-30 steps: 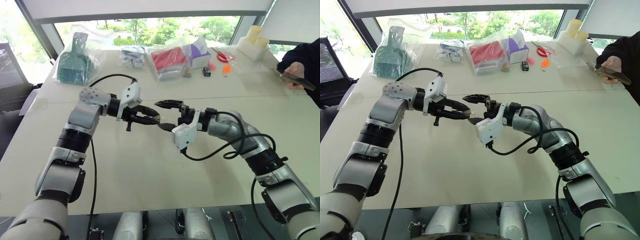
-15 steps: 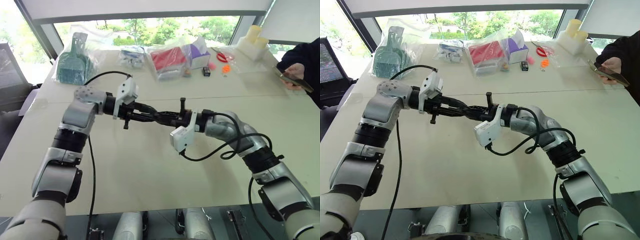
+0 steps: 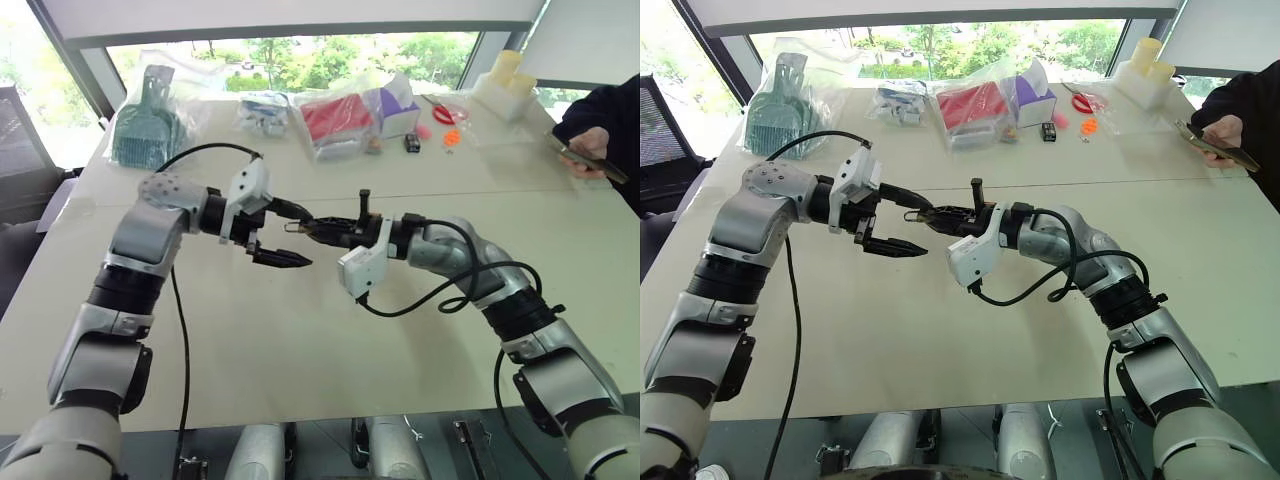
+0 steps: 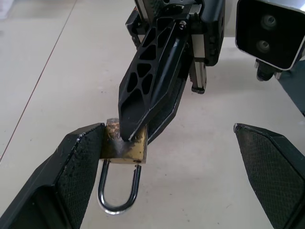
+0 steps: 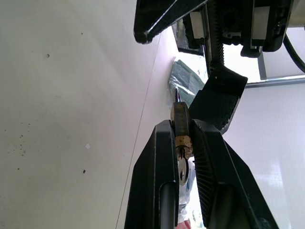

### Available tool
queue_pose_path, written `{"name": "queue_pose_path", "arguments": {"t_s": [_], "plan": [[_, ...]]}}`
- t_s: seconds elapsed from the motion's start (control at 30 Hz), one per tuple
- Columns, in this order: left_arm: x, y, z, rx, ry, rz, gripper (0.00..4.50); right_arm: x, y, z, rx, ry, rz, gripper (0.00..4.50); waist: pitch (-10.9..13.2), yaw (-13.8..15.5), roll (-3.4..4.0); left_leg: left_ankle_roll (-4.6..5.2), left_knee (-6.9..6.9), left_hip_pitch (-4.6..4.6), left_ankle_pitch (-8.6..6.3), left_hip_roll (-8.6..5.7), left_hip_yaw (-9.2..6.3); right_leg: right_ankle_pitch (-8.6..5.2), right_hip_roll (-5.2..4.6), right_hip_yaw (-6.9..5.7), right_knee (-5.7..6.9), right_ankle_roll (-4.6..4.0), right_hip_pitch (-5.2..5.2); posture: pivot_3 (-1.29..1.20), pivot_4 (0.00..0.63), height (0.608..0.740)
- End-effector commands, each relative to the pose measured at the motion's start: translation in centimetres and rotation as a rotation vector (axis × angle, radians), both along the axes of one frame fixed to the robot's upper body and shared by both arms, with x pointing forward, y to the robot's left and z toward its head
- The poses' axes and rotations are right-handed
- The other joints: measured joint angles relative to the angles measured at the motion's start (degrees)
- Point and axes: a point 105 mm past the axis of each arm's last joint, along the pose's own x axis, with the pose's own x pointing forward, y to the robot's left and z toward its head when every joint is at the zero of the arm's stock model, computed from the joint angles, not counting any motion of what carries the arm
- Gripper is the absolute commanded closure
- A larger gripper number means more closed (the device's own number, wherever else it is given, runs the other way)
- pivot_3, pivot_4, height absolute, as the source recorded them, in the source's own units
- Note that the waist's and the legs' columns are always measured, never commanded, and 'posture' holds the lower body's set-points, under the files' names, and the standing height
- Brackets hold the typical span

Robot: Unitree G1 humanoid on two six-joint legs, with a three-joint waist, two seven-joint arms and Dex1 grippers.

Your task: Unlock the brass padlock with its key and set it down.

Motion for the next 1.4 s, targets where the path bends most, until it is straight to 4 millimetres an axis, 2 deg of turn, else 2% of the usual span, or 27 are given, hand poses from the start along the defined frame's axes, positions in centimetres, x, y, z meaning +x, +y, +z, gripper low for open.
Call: {"name": "queue_pose_path", "arguments": {"t_s": [0.03,0.3,0.33,0.4,0.57,0.6,0.67,0.9,1.0,1.17,1.27,1.4], "plan": [[0.4,0.9,2.1,-0.043,-0.092,0.05,0.03,0.1,0.0,2.0,0.063,-0.034,0.003,4.5,0.0,0.0,0.0,0.0,0.0,0.0,0.0,0.0,-0.01,0.0,0.0,0.0,0.0,0.0,0.0,0.0,0.15,0.74],[0.6,2.3,3.0,-0.052,-0.113,0.112,0.03,0.0,0.0,1.7,0.064,-0.019,0.003,4.5,0.0,-0.62,0.0,-0.02,0.0,0.0,0.01,0.0,0.0,0.0,0.0,0.0,0.0,0.0,0.0,0.0,0.15,0.74],[0.6,2.3,3.1,-0.058,-0.113,0.114,0.27,0.0,0.0,1.7,0.065,-0.018,0.003,4.5,0.0,-0.65,0.0,-0.03,0.0,0.0,0.02,0.0,0.0,0.0,0.0,0.0,0.0,0.0,0.0,0.0,0.15,0.74],[0.6,2.2,3.1,-0.067,-0.11,0.113,0.8,0.0,0.1,1.7,0.065,-0.018,0.003,4.5,0.0,-0.69,0.0,-0.07,0.0,0.0,0.04,0.0,0.0,0.0,0.0,0.0,0.0,0.0,0.0,0.0,0.15,0.74],[0.2,2.0,3.1,-0.074,-0.102,0.091,3.32,-0.1,0.1,1.9,0.07,-0.018,0.005,4.5,0.0,-0.65,0.0,-0.07,0.0,0.0,0.04,0.0,0.0,0.0,0.0,0.0,0.0,0.0,0.0,0.0,0.15,0.74],[0.2,2.0,3.1,-0.075,-0.101,0.093,3.6,-0.1,0.1,1.9,0.071,-0.018,0.005,4.5,0.0,-0.66,0.0,-0.08,0.0,0.0,0.05,0.0,0.0,0.0,0.0,0.0,0.0,0.0,0.0,0.0,0.15,0.74],[0.4,2.0,3.1,-0.078,-0.099,0.102,4.48,-0.1,0.2,1.9,0.071,-0.017,0.004,4.5,0.0,-0.66,0.0,-0.08,0.0,0.0,0.05,0.0,0.0,0.0,0.0,0.0,0.0,0.0,0.0,0.0,0.15,0.74],[0.8,1.5,1.4,-0.07,-0.061,0.118,4.48,0.0,0.2,1.9,0.071,-0.016,0.002,4.5,0.0,-0.65,0.0,-0.08,0.0,0.0,0.05,0.0,0.0,0.0,0.0,0.01,0.0,0.0,0.0,0.0,0.15,0.74],[1.3,1.8,0.0,-0.04,-0.041,0.142,4.48,-0.1,0.3,1.9,0.07,-0.021,0.005,4.5,0.0,-0.67,0.0,-0.08,0.0,0.01,0.04,0.0,0.01,0.0,0.0,0.01,0.0,0.0,0.0,0.0,0.15,0.74],[2.3,2.1,-1.3,-0.035,-0.032,0.176,4.48,-0.1,0.3,2.1,0.07,-0.026,0.009,4.5,0.0,-0.62,0.0,-0.08,0.0,0.0,0.04,-0.01,0.02,0.0,0.0,0.0,0.01,0.0,0.0,0.0,0.15,0.74],[3.0,2.4,-1.6,-0.043,-0.044,0.205,4.48,-0.2,0.4,2.1,0.07,-0.026,0.012,4.5,0.0,-0.64,0.0,-0.07,0.0,0.01,0.04,-0.01,0.03,0.0,0.0,0.01,0.01,0.0,0.0,0.0,0.15,0.74],[3.8,2.3,-1.0,-0.098,-0.051,0.237,4.48,-0.4,0.4,2.0,0.069,-0.018,0.016,4.5,0.0,-0.6,0.0,-0.06,0.0,0.0,0.03,-0.01,0.03,0.0,-0.01,0.0,0.01,0.0,0.0,0.0,0.15,0.74]]}}
